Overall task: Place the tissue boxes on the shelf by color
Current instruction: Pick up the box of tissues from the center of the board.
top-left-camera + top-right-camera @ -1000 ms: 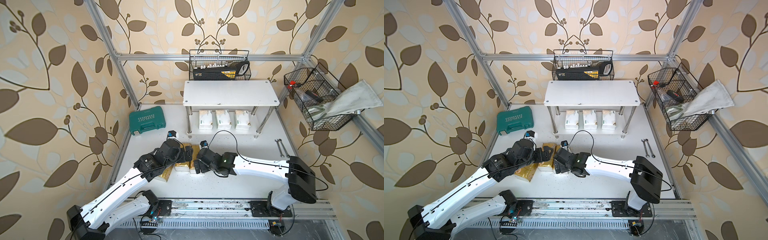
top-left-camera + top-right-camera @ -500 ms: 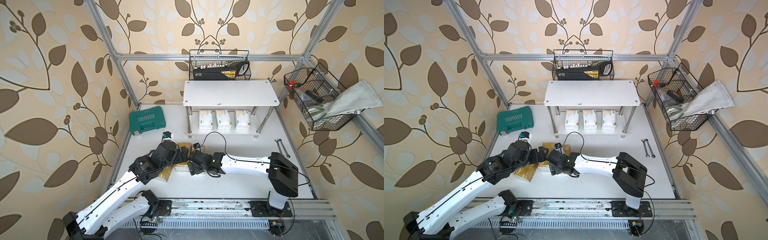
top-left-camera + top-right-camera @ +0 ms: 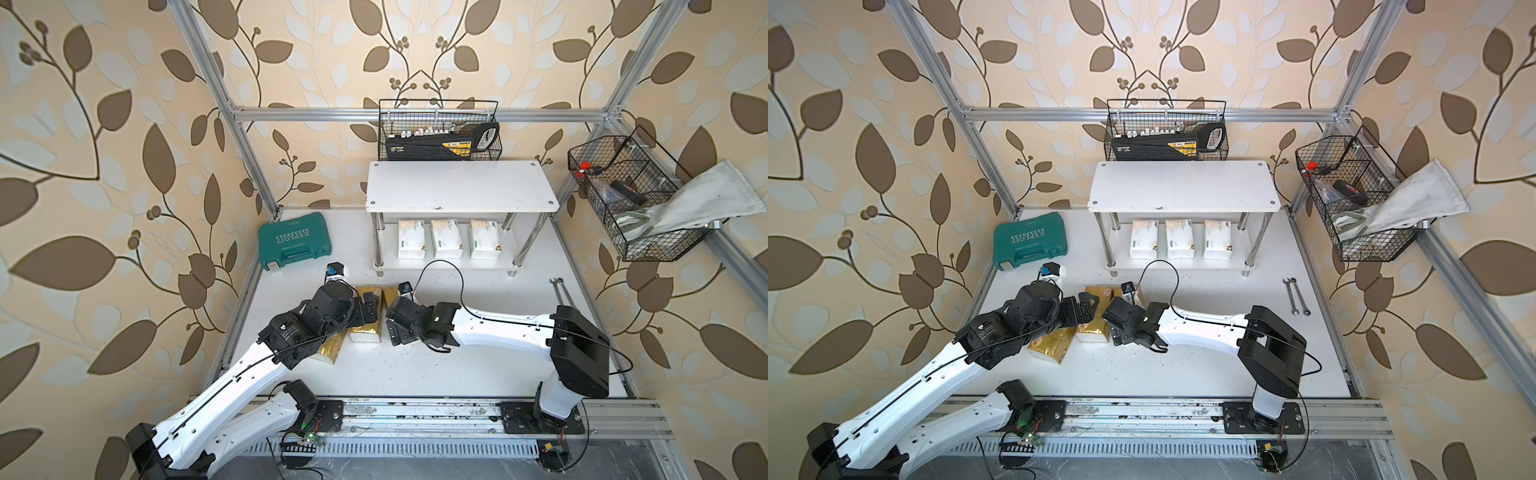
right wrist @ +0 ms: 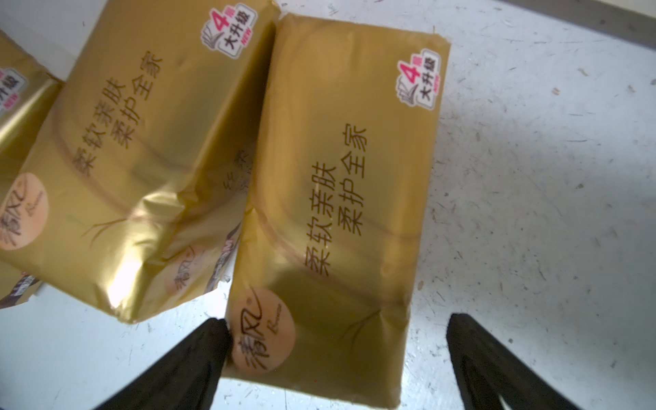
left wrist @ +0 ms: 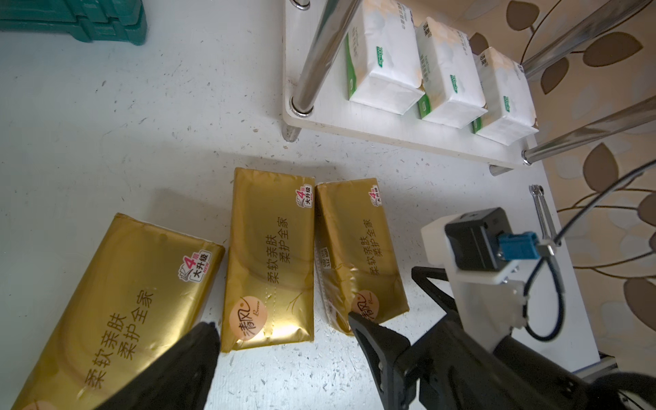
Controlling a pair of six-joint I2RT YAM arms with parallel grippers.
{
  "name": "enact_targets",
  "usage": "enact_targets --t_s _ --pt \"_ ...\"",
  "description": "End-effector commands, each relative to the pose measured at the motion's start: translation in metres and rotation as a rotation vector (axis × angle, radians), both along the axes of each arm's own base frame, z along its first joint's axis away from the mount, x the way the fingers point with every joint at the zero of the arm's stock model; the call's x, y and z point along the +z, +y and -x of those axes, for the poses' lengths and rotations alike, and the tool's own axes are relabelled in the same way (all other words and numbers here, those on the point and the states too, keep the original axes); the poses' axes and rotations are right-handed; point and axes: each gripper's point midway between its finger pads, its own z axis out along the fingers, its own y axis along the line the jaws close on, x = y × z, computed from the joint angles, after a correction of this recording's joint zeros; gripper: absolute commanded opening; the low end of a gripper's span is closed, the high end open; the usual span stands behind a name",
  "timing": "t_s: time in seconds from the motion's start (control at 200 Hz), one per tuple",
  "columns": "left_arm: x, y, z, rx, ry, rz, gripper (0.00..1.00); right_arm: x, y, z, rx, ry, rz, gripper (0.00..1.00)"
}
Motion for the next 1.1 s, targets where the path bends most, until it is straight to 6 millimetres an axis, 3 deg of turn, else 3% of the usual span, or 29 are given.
enact_targets --t_s 0.0,0.39,1.095 --pt "0.005 -0.006 -0.003 -0.007 -0.01 0.036 0.99 0.002 -0.006 0.002 -0.014 0.003 0.001 0.99" --pt "0.003 -0.009 -0.003 -0.017 -0.005 0.037 0.99 0.016 0.019 0.011 0.022 -0.013 -0.063 0.99" --pt "0.006 -0.012 -0.003 -0.024 -0.007 0.05 0.99 -0.045 0.008 0.001 -0.067 -0.037 0.036 0.99"
